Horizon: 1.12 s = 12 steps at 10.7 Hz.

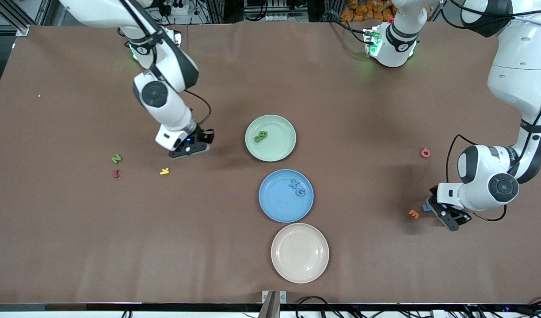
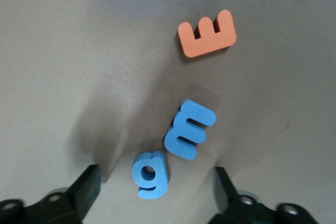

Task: Sort letters by color into matching plates
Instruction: 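Drop u on the green plate with the right gripper while the left lifts g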

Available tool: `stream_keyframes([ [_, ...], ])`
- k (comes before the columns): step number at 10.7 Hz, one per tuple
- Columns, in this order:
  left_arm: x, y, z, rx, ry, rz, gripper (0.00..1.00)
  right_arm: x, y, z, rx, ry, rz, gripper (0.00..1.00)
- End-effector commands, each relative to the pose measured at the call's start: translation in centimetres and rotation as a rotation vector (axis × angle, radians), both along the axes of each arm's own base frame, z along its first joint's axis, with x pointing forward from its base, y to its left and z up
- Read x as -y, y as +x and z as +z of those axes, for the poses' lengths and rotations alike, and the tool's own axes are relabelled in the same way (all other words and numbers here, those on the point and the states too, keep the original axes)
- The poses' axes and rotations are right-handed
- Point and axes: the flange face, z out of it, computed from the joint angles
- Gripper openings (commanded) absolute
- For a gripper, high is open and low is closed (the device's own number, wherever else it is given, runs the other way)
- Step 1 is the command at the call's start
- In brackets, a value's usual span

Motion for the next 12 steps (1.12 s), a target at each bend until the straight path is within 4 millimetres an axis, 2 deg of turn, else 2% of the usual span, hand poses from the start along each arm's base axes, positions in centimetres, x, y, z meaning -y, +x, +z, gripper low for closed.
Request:
stream_keyframes([
  [1,0.2,0.3,0.0,0.015,-0.014,0.067,0.00,-7.3,-2.5,-0.1,-0.039,0.032,-0.098,0.00],
  [6,0.2,0.4,0.1,0.027,-0.016,0.066,0.00,-13.6,-7.4,-1.0,-0.073,0.026,-0.148,0.00],
  [9,1.1,0.7,1.0,0.043,-0.022,0.104,0.00,-17.2,-7.8,-1.9,-0.104,0.051,-0.219,0.00],
  [12,5.4,1.3,3.0,0.075,-0.054,0.148,0.00,-19.5,-7.7,-3.6,-0.083,0.030,-0.272,0.00],
])
